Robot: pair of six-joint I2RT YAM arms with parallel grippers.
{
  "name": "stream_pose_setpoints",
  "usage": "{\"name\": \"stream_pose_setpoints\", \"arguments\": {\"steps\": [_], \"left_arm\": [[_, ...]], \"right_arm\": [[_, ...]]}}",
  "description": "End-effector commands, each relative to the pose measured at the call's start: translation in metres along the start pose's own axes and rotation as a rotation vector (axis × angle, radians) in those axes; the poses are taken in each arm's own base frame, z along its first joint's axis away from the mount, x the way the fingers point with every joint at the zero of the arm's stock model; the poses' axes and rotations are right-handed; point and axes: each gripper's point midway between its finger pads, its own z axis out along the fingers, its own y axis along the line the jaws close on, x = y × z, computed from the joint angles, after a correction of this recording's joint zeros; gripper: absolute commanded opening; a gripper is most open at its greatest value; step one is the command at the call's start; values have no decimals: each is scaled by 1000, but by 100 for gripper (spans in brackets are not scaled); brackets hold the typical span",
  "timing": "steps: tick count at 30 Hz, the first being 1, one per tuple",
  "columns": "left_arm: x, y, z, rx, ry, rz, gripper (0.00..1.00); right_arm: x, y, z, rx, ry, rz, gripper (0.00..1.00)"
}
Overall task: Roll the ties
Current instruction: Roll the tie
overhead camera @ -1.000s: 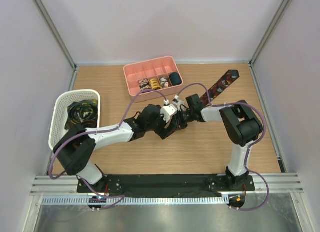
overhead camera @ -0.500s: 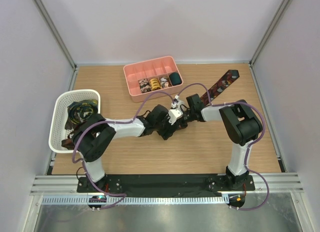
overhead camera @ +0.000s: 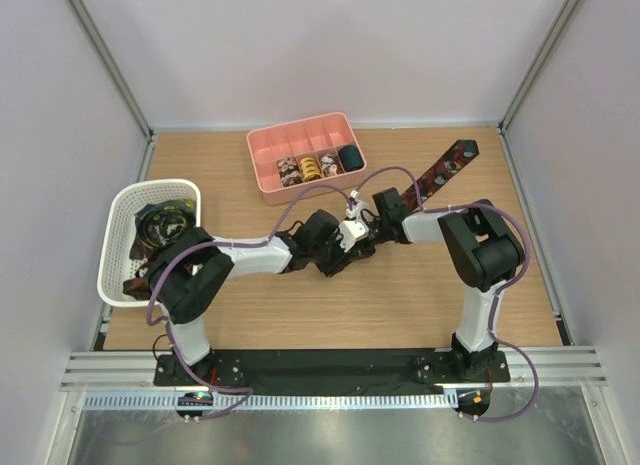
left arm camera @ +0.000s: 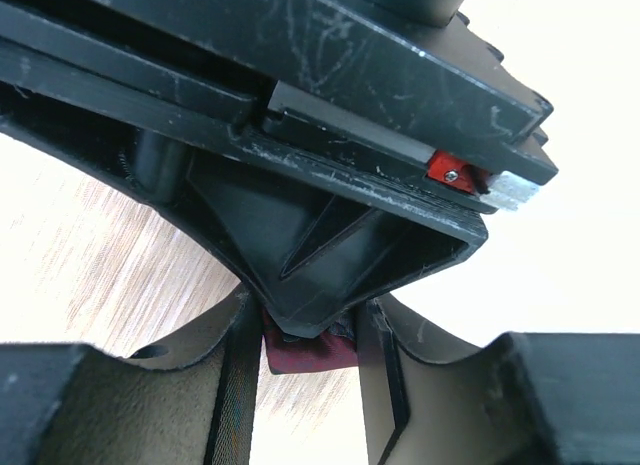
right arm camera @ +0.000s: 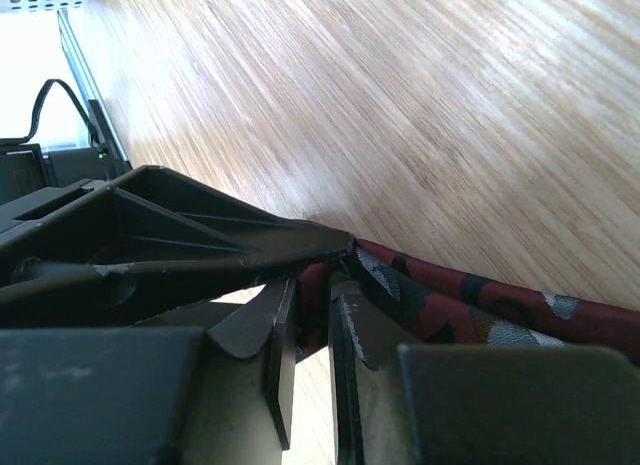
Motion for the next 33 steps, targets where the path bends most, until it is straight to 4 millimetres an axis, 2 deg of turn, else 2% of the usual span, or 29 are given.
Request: {"name": "stream_pose_setpoints", "arguments": {"steps": [1,3,8,12,16,20,22,25,26,29,31,33], "left_arm": [[1,2,2,-4,5,-4,32],[5,2,2,-9,14,-7,29],[11,1,1,-6,26,-12,30],[10,-1,-1,4,20,-8,42],[8,-1,-1,7,17,-8,46],[7,-5,-3,27,8,-5,56],[6,-4,-4,18,6,0,56],[8,-3,-4,14,13,8,47],[8,-2,-2,12,18,10,40],[15,-1,-2,10,52,6,36],[18,-3,-1,15,59,6,36],[19,-3,-2,15,60,6,36]], "right_arm": [[-1,-24,2,93,-19,-3,16],[-6,-18,-1,72,-32,7,18],[-17,-5,-9,54,-52,3,25],[-16,-6,-10,61,-31,13,24],[-12,-10,-7,62,-20,20,21],[-12,-14,-5,67,-15,24,19],[-11,-16,-4,74,-11,31,18],[-11,-17,-4,72,-9,30,18],[-11,-17,-4,71,-11,29,18],[-12,-16,-4,71,-12,32,18],[-14,-16,-4,71,-14,33,22],[-16,-16,-5,71,-20,38,31]]}}
